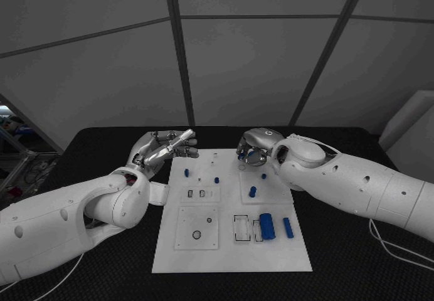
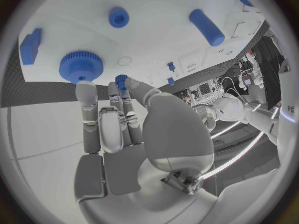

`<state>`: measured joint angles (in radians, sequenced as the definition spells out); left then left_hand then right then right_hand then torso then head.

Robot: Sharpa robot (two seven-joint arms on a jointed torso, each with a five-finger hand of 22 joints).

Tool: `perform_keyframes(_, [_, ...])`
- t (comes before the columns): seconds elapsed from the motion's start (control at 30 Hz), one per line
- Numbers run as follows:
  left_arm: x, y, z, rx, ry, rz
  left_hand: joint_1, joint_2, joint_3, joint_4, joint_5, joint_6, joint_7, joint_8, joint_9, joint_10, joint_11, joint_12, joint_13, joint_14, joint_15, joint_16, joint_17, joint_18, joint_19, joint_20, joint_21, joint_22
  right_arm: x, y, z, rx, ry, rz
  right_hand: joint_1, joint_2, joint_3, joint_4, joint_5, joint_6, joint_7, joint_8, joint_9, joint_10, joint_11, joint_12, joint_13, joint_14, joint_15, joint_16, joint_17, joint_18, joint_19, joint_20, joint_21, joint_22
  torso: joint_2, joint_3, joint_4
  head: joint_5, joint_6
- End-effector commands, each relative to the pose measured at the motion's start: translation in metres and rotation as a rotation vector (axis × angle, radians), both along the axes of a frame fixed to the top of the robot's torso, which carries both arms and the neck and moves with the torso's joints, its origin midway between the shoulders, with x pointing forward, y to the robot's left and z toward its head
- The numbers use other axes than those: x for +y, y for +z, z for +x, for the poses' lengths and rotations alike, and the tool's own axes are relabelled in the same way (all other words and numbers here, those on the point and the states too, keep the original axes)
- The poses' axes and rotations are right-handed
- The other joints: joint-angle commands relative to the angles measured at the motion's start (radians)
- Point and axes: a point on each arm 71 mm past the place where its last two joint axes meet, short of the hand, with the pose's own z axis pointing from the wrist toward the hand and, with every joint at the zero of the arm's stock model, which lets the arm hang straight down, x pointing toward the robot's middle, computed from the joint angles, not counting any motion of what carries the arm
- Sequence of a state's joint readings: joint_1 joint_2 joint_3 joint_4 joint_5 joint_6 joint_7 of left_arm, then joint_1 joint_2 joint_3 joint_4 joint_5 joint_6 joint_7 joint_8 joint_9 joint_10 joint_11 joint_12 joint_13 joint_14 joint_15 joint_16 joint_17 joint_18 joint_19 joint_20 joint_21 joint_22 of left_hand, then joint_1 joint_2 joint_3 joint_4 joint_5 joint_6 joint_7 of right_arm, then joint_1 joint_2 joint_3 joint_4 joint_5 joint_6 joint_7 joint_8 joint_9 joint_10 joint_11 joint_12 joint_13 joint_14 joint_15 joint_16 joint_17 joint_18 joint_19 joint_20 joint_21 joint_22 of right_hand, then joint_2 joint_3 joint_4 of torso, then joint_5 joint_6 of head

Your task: Assemble the parts on the task board

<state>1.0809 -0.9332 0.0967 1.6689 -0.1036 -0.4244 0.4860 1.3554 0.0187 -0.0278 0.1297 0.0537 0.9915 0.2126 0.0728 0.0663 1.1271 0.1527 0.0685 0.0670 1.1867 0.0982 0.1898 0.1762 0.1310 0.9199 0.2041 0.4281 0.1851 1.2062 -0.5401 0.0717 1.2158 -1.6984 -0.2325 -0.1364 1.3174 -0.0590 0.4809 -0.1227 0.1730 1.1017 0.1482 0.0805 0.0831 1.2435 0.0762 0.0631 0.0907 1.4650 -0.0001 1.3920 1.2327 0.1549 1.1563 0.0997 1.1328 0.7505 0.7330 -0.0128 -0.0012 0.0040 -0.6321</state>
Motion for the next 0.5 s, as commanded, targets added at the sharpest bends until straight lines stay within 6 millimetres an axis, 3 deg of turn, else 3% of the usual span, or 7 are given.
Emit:
perform_keyframes(0.03, [0.000,0.002,0.000,-0.010,-0.005,0.002,-0.004,0.003,-0.006,0.000,-0.001,-0.002,0.006,-0.005,-0.001,-0.007,0.004,-0.003,0.000,-0.005,0.002,-0.006,0.002,0.050,0.000,0.004,0.005,-0.001,0.005,0.010,0.001,-0.088,-0.020,0.095,0.007,-0.003,0.005,0.001,-0.004,0.009,-0.001,0.004,0.001,0.007,-0.002,0.006,0.002,0.044,-0.006,0.007,0.004,-0.006,0.008,-0.001,0.005,0.003,0.002,0.0008,0.0015,-0.001,0.001])
perform_keyframes(0.17, [0.000,0.002,0.001,-0.011,-0.005,0.001,-0.004,0.003,-0.006,0.000,-0.001,-0.002,0.006,-0.005,-0.001,-0.007,0.004,-0.003,0.000,-0.005,0.002,-0.006,0.002,0.050,0.000,0.004,0.005,-0.001,0.018,0.010,0.002,-0.095,-0.009,0.120,0.007,-0.003,0.005,0.001,-0.004,0.009,-0.001,0.004,0.001,0.007,-0.002,0.006,0.002,0.044,-0.006,0.007,0.004,-0.006,0.008,-0.001,0.005,0.003,0.002,-0.0006,0.0020,0.000,-0.001])
perform_keyframes(0.5, [-0.002,0.002,0.002,-0.012,-0.006,0.000,-0.004,0.003,-0.006,0.000,-0.001,-0.002,0.006,-0.005,-0.001,-0.007,0.004,-0.003,0.000,-0.005,0.002,-0.006,0.002,0.050,0.000,0.004,0.005,-0.001,0.037,0.008,0.007,-0.090,0.004,0.136,0.007,-0.004,0.006,0.001,-0.004,0.010,0.000,0.004,0.002,0.008,-0.002,0.005,0.002,0.044,-0.006,0.008,0.005,-0.006,0.009,-0.001,0.007,0.005,0.003,-0.0001,0.0007,0.007,-0.004])
